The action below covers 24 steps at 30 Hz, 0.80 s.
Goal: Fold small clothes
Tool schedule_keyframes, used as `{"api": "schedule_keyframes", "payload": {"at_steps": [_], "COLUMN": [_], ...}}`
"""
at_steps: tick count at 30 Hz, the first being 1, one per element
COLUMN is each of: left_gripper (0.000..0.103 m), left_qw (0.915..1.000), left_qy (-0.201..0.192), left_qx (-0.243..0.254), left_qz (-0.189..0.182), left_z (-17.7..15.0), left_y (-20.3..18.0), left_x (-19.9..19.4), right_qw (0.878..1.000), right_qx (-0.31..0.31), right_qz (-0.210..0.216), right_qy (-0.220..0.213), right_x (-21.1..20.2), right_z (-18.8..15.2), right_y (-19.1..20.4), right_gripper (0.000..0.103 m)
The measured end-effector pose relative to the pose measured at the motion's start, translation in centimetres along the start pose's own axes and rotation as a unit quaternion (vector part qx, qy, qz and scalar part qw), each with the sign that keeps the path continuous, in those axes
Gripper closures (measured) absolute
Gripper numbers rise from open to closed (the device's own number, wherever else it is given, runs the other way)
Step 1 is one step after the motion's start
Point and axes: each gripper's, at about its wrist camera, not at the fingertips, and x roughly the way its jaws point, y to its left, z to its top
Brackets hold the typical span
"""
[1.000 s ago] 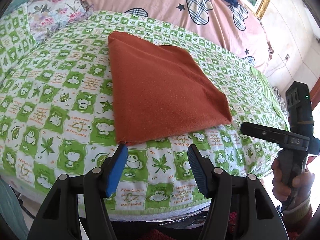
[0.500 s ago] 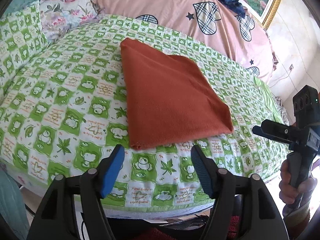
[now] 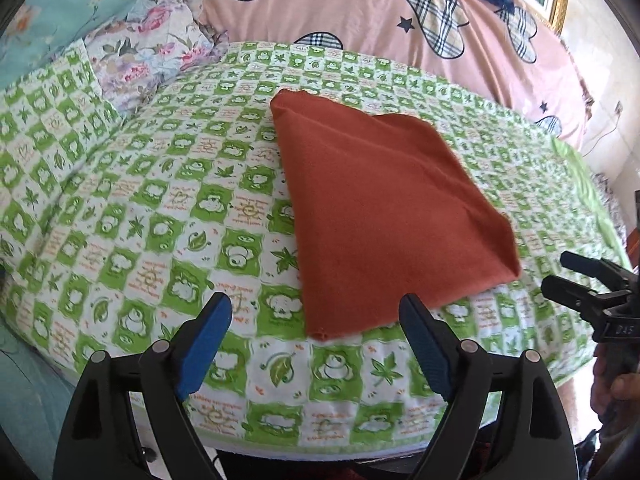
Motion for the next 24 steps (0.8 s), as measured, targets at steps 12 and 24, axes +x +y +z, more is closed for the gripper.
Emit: {"api": "schedule_keyframes", "payload": {"at_steps": [12,24], "left_gripper": [0.007,0.002], "left_qw": [0.9968,0.9945], "left_qy": [0.006,0.01], "left_qx": [0.026,0.03], "left_qz": [0.076,0.1], "left_z": [2.3,3.9], "left_y": [-0.8,-1.0], "left_x": [2.4,3.9], "right_qw": [1.0,1.0], "right_qx": [0.004,-0.006], "right_qz": [0.01,0.021], "right_qy": [-0.004,-0.013], "right_x": [1.8,3.4], "right_z": [2.4,4.6], "right_y": [-0.1,0.2], "right_gripper": [0.0,0.0]}}
